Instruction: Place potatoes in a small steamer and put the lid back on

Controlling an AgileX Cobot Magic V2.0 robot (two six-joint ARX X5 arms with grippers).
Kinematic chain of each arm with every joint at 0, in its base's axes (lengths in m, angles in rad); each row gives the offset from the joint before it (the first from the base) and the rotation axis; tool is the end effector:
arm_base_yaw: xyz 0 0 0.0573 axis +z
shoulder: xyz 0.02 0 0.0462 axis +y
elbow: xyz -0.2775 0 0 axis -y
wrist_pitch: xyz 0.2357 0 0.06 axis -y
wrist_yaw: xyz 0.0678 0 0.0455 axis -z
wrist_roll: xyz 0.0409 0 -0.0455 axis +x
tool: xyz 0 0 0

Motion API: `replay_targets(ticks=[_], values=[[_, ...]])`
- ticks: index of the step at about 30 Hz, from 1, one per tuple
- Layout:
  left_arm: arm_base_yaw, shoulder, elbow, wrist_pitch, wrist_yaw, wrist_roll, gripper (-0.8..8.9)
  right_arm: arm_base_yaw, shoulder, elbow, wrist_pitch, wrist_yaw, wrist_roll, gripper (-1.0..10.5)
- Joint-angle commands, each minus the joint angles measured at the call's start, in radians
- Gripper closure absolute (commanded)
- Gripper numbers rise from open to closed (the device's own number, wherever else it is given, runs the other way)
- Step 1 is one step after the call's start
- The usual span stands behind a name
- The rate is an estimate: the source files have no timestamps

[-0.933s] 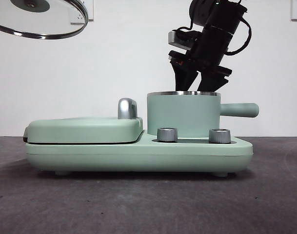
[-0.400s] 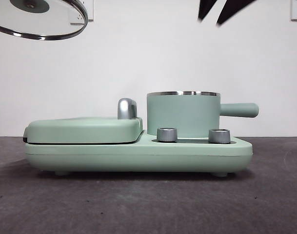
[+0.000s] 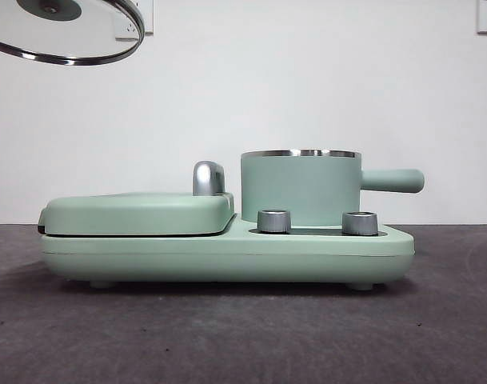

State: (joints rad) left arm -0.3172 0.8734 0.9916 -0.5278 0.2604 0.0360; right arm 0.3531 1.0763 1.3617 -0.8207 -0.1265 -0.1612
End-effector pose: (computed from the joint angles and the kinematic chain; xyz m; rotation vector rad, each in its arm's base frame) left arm 0.1556 -0.0622 0.3608 0.0463 0.4048 -0.5768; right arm 0.1772 0.0708 0.4164 -0.2154 0.4984 0.5107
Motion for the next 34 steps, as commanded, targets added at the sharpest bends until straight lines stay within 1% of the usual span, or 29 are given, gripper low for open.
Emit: replay_targets(ticks=[1, 7, 11, 14, 18, 28, 34], values=[[-0.005, 0.003, 0.018, 0.036, 0.002, 0.003, 7.98, 0.005, -0.095, -0.116, 0.018, 0.004, -0.016, 6.6], [-0.023, 0.009, 0.018, 0.056, 0.002, 0.004, 7.99, 0.005, -0.275, -0.331, 0.011, -0.002, -0.008, 6.6], [-0.053, 0.032, 0.018, 0.113, 0.002, 0.005, 7.99, 0.005, -0.364, -0.432, 0.011, -0.031, 0.008, 6.6], [-0.084, 0.064, 0.018, 0.169, 0.002, 0.004, 7.98, 0.005, -0.423, -0.484, 0.003, -0.034, 0.036, 6.6], [-0.124, 0.124, 0.018, 0.248, 0.002, 0.004, 7.98, 0.005, -0.48, -0.52, 0.003, -0.034, 0.053, 6.6], [-0.191, 0.322, 0.039, 0.467, -0.004, -0.019, 7.98, 0.005, -0.549, -0.522, -0.051, -0.031, 0.053, 6.6], [-0.226, 0.457, 0.112, 0.507, -0.01, -0.023, 7.98, 0.005, -0.55, -0.523, -0.072, -0.031, 0.052, 6.6]])
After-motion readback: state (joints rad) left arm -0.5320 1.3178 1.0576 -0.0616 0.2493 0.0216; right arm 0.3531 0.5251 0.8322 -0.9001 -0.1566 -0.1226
